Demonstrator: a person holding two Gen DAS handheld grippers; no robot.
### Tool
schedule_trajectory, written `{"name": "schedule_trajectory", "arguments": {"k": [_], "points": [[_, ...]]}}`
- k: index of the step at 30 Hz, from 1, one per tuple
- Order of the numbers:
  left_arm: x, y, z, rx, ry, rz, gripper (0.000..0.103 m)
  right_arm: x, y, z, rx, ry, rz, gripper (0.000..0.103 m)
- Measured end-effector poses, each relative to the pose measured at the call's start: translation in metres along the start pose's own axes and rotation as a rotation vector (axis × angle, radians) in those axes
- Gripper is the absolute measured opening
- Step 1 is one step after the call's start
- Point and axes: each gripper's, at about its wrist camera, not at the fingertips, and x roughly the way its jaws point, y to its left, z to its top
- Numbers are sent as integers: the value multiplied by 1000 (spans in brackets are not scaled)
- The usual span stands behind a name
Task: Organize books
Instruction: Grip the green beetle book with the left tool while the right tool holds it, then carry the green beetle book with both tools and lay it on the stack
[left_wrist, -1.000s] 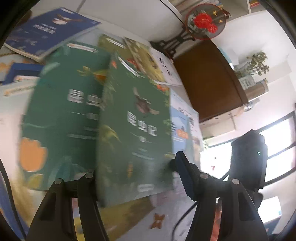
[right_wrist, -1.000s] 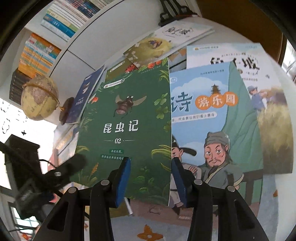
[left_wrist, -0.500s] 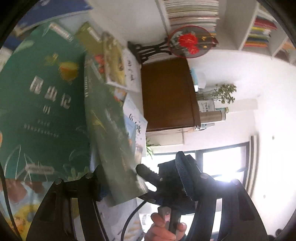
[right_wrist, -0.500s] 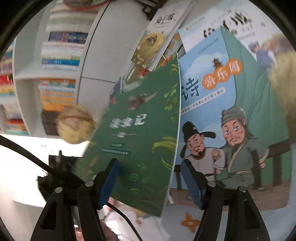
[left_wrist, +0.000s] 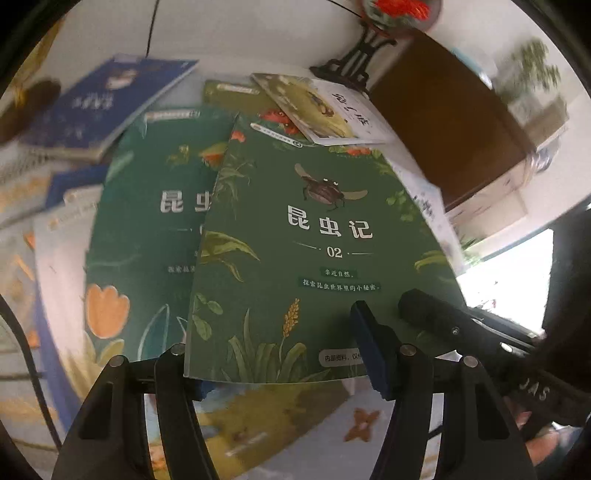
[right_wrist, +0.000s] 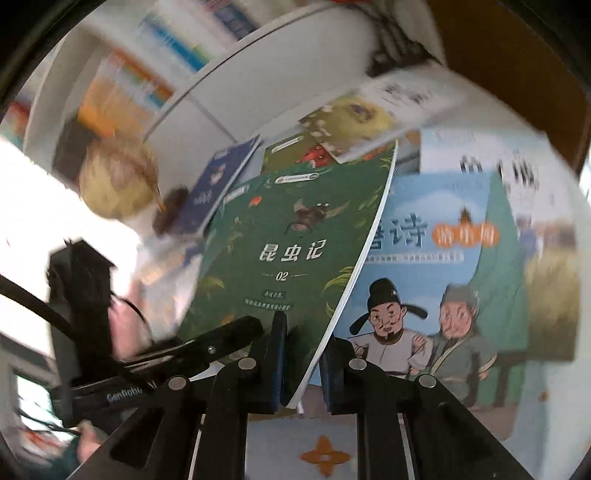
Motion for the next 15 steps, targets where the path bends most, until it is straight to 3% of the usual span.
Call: {"name": "schedule_trajectory", "arguments": {"k": [9, 15], "points": [[-22, -31, -32, 82, -24, 36, 60, -16, 14, -22, -197, 15, -36, 15], [-47, -47, -60, 38, -90, 26, 60, -40, 31, -49, -310, 14, -28, 15]]}}
